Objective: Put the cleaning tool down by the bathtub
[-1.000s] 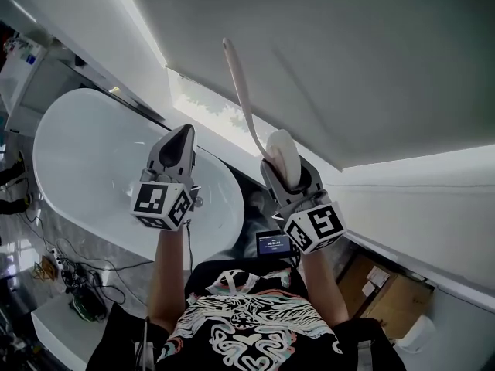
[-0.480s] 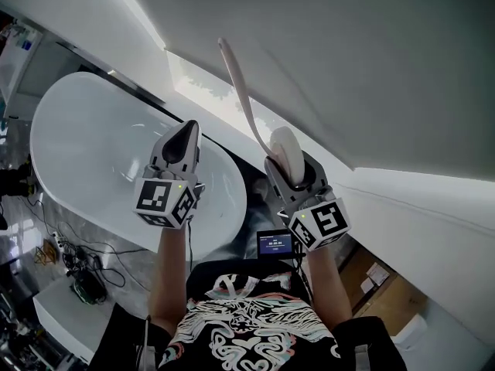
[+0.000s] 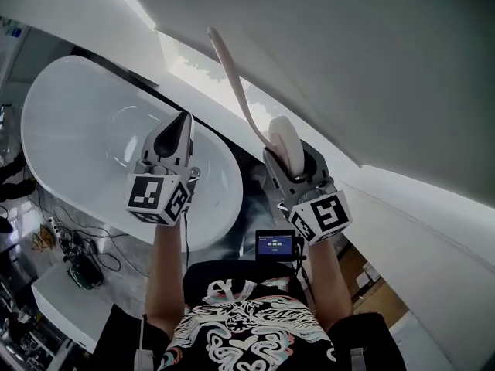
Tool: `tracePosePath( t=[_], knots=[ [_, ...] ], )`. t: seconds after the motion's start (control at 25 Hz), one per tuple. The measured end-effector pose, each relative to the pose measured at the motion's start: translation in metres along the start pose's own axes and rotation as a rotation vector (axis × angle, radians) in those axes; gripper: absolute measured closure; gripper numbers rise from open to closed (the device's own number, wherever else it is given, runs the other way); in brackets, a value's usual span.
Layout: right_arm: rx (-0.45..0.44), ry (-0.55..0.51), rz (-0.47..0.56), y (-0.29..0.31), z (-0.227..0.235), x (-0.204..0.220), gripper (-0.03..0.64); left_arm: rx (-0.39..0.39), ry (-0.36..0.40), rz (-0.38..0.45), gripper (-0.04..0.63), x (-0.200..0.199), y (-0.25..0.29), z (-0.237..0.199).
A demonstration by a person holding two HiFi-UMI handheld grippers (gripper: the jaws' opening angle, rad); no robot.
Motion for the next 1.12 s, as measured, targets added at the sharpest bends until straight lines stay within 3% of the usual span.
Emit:
tracePosePath(
  t=[1.12],
  knots=[
    [-0.05,0.068,-0.174,0.059,0.056,0.132,0.42,-0.036,-0.034,-0.121,0.578,0.128,0.076,-0.035]
  ],
)
Point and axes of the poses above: the fingertips, and each gripper's own axes: y forward along the fingers, z to its right, x out of its underside, the point moved 8 cm from there along -y, backward along the fingers
